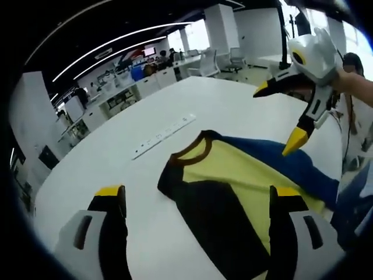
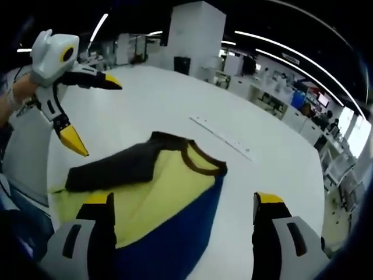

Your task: Fold the garment on the visible template until the final outline fits inside the template.

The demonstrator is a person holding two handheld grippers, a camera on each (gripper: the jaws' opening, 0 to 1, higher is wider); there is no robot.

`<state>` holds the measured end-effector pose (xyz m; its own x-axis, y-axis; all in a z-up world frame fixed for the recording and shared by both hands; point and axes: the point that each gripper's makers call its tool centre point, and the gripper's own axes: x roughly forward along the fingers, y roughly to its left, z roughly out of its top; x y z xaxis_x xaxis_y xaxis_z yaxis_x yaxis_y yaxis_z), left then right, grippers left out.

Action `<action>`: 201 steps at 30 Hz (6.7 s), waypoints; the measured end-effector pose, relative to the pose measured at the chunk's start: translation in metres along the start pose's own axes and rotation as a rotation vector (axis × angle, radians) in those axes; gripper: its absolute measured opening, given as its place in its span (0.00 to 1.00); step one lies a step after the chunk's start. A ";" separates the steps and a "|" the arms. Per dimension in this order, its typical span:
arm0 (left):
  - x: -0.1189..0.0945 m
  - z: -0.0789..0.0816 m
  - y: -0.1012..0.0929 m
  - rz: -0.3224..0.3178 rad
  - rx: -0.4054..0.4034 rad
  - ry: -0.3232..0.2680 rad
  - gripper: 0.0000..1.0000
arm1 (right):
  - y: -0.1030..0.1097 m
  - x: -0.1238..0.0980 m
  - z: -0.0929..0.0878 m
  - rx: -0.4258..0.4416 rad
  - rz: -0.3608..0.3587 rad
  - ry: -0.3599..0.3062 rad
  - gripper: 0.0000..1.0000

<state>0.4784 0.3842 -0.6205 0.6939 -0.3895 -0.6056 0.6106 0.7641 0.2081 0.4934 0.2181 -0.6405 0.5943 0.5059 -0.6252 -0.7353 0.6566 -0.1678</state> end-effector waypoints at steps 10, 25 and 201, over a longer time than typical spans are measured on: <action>-0.012 -0.003 -0.007 0.007 0.011 -0.008 0.99 | 0.013 -0.014 -0.008 0.026 0.006 0.002 1.00; -0.035 -0.025 -0.024 0.037 0.011 -0.041 0.99 | 0.045 -0.028 -0.029 0.041 -0.005 -0.023 1.00; -0.069 -0.038 -0.072 0.130 -0.134 -0.011 0.99 | -0.097 -0.131 -0.216 0.242 -0.216 0.117 0.03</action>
<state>0.3722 0.3757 -0.6233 0.7684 -0.2877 -0.5716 0.4594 0.8699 0.1798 0.4159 -0.0325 -0.7067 0.6763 0.2827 -0.6803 -0.4899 0.8622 -0.1287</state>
